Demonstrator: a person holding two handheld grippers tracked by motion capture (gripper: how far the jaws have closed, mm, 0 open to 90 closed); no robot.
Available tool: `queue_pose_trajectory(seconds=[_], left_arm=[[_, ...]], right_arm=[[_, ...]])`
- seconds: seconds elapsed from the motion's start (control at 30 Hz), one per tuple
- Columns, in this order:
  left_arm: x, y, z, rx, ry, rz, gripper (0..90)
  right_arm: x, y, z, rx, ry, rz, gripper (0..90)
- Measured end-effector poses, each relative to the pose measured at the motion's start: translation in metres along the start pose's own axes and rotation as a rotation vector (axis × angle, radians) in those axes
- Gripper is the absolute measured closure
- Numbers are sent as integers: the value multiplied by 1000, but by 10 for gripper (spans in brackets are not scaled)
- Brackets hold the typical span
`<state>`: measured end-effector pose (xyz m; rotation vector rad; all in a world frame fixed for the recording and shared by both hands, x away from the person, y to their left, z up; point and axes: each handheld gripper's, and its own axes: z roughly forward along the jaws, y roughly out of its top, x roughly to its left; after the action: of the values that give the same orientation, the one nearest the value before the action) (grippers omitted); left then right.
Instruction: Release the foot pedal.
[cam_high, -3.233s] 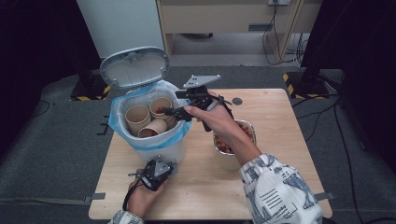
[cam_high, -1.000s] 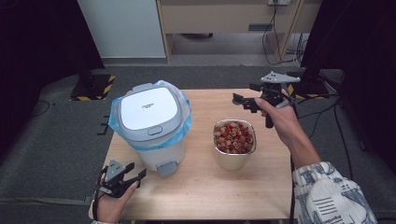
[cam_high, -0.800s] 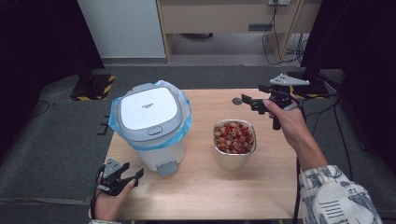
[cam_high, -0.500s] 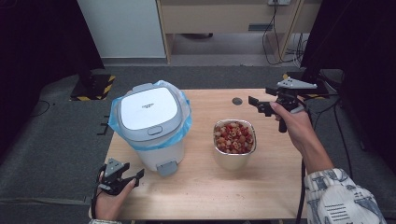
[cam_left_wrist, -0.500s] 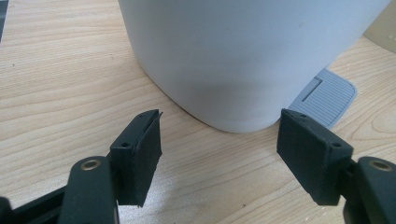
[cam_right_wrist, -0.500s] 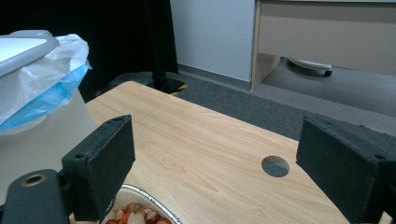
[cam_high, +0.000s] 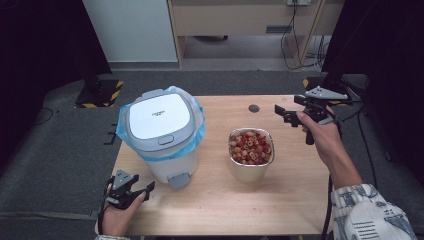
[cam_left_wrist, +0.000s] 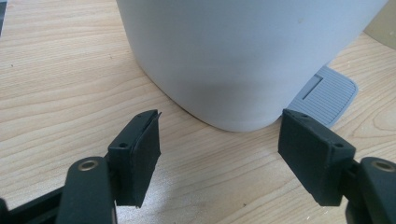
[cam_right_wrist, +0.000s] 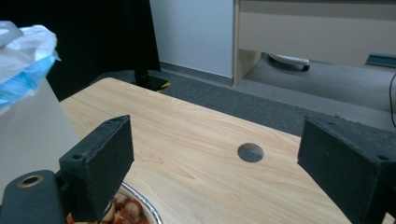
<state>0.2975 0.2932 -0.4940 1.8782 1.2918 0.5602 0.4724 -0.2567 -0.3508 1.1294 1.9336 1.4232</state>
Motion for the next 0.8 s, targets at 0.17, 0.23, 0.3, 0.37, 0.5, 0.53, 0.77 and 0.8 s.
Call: queue_pose_trajectory(seconds=[0.17,0.23,0.3,0.37,0.5,0.53,0.77,0.8], left_arm=[[0,0,0,6,0,6,279],[0,-1,1,6,3,6,273],[0,-1,1,3,10,7,262],[1,-1,1,4,10,5,253],[1,-1,1,7,13,6,244],[1,-1,1,7,13,6,240],[2,-2,3,12,32,17,196],[2,-2,3,12,32,17,190]], right_arm=[[-9,-12,-4,18,-27,7,106],[-12,-18,-6,20,-39,14,104],[-15,-24,-7,25,-53,18,99],[-17,-31,-9,29,-65,23,98],[-20,-49,-11,47,-95,27,96],[-22,-55,-12,50,-104,26,96],[-28,-90,-15,94,-153,43,96],[-28,-90,-15,94,-153,43,96]])
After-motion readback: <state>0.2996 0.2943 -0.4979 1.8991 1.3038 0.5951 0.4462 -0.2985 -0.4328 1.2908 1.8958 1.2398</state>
